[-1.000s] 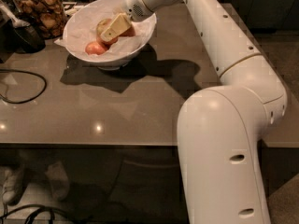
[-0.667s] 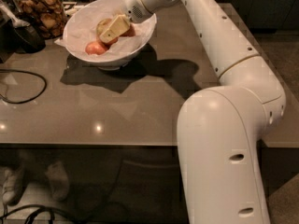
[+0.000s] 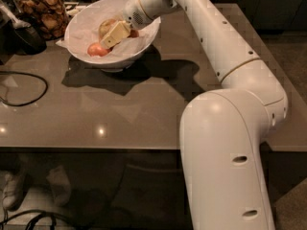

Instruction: Pick apple from white bowl

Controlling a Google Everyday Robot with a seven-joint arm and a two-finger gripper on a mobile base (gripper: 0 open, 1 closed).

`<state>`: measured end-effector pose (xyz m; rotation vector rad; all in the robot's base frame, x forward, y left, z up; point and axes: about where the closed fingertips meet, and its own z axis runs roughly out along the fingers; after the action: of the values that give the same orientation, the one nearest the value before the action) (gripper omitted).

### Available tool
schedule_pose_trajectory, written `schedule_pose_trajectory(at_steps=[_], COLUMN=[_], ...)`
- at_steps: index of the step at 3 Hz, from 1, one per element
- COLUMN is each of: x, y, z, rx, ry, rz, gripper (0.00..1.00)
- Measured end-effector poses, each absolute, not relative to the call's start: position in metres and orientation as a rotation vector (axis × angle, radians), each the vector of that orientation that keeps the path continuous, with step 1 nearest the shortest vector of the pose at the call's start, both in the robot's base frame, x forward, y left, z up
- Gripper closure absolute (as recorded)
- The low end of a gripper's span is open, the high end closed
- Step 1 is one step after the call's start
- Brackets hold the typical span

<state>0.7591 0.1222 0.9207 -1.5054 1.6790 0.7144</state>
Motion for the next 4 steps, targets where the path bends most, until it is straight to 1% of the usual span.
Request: schedule_pose_trajectory(at_steps=[1,3,4], x=[0.7577,0.7577,0.7573], y=[0.1258,0.126,0.127], z=[0.9126,0.9122,0.9132], rx=[-1.509,-1.51,-1.51], ry=[1.684,1.684,1.682], rz=[0.729,0.73,0.732], gripper=[0.42,0.88,1.0])
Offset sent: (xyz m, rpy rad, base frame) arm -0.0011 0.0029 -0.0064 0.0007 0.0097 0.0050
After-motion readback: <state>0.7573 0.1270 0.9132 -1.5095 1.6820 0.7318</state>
